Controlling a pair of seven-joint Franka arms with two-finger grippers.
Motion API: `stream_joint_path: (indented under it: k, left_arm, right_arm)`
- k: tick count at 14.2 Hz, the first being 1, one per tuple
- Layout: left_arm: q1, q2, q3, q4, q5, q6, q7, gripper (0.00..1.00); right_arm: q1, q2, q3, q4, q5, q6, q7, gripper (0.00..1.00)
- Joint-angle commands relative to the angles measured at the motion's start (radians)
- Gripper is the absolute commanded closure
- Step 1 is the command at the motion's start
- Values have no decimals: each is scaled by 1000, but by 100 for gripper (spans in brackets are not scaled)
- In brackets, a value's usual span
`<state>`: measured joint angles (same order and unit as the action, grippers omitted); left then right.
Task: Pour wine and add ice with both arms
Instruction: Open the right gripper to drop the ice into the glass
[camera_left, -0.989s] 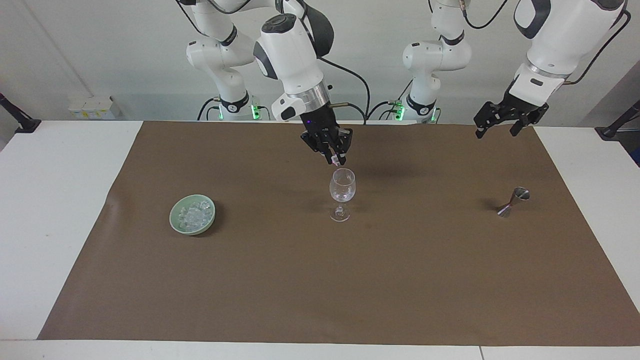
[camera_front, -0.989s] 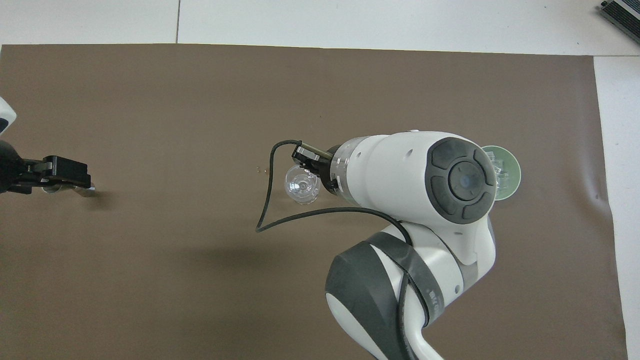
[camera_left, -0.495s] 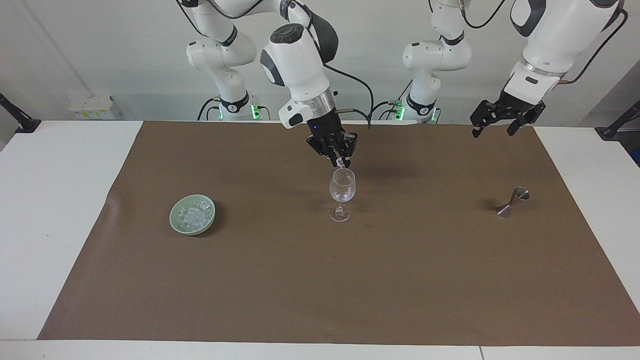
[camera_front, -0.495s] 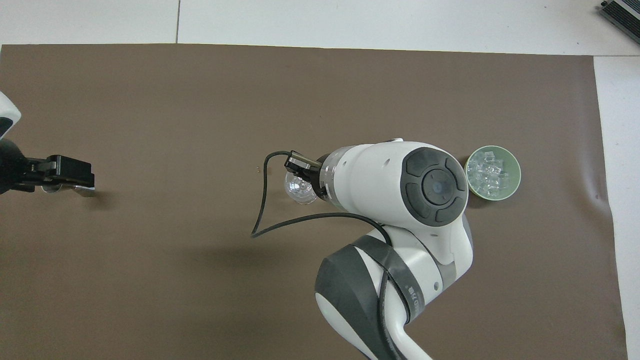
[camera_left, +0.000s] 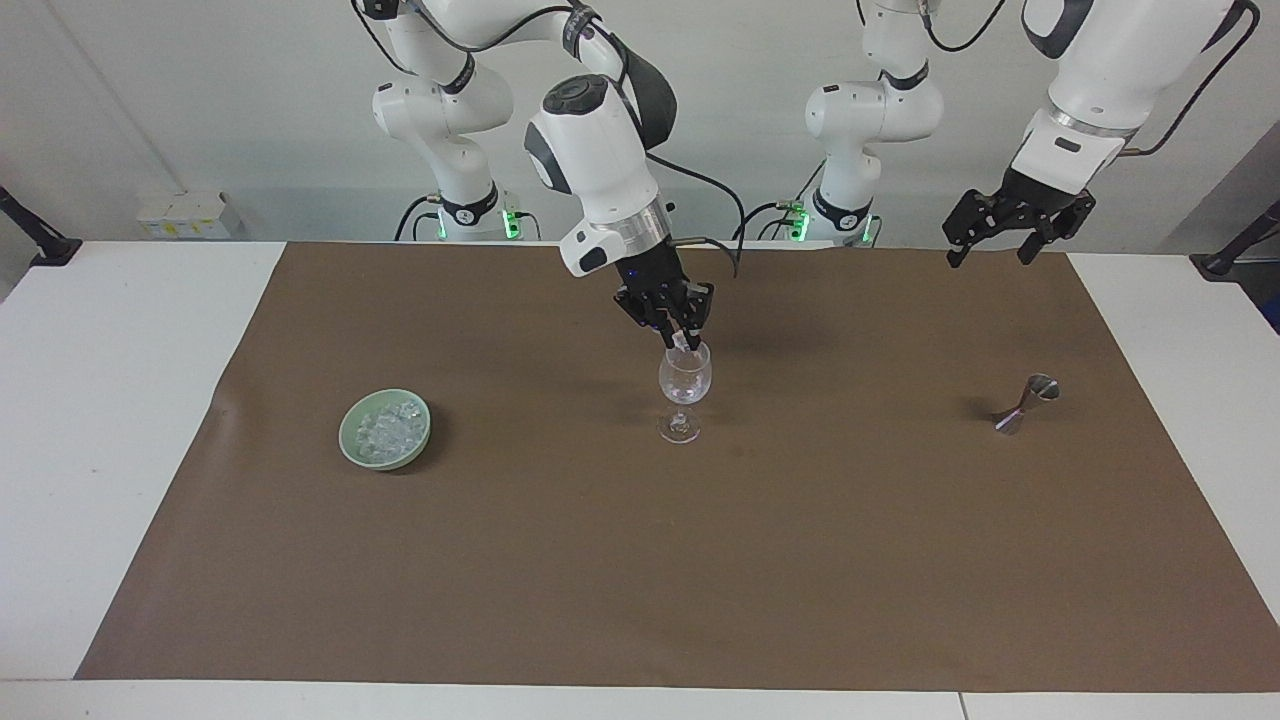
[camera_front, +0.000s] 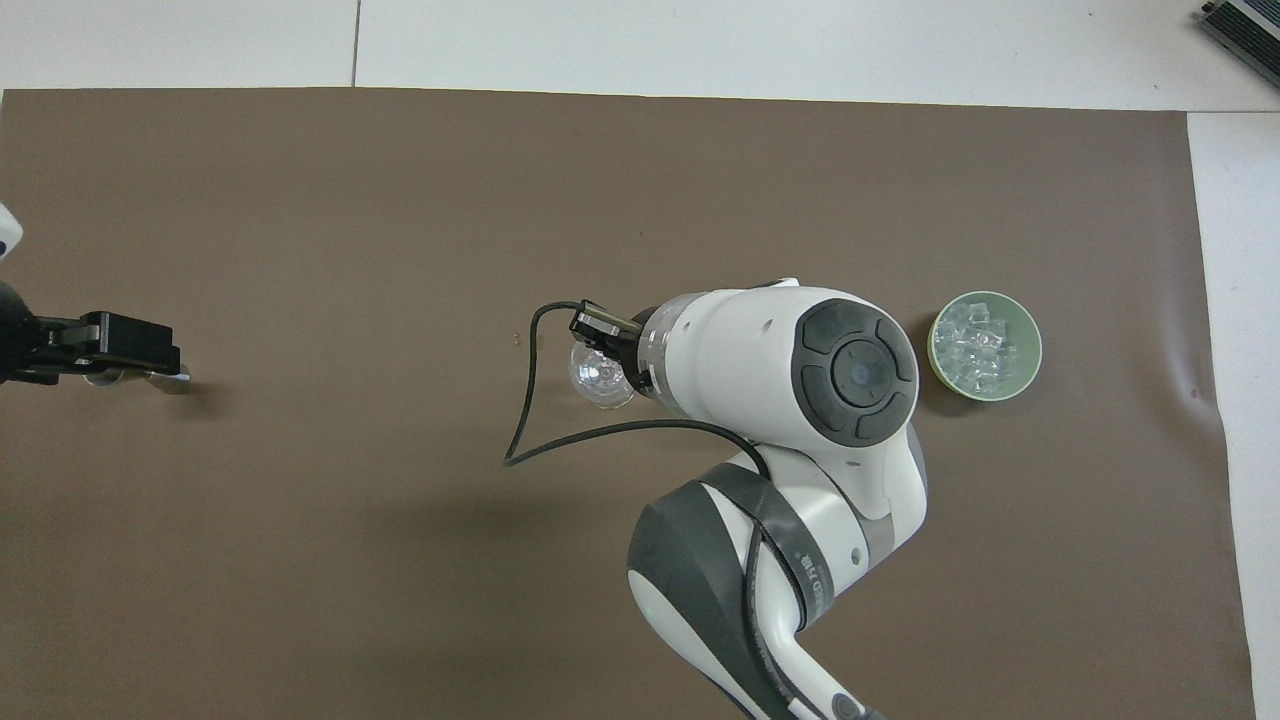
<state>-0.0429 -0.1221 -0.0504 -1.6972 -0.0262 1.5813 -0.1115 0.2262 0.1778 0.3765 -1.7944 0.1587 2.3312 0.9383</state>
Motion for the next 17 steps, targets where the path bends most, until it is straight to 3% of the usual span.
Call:
stream_joint_path:
  k: [1,3,6,9,10,11,12,17]
  left_arm:
    - [-9,-7,9,4,-8,-21,1,0]
    - [-6,-7,9,4,-8,-21,1,0]
    - [4,-8,11,4,-8,-23,1,0]
    - [5,-11,17,2,-8,-29,1,0]
    - [5,-11,17,1,-8,-29,1,0]
    - [5,-11,15,1,-8,-29,1,0]
    - [5,-11,15,1,-8,-29,1,0]
    - [5,-11,17,1,-8,-30,1,0]
  right_arm:
    - [1,3,2,-10,2,28,-21,83]
    - [10,5,2,-10,2,28,-19,74]
    - [10,5,2,-10,2,28,-18,46]
    - [10,5,2,-10,2,28,-19,30]
    - [10,5,2,-8,2,28,-19,20]
    - [10,5,1,-3,2,25,-19,4]
    - [10,5,-1,0,-4,25,-19,0]
    - [-8,-6,-14,26,-129,8,-24,0]
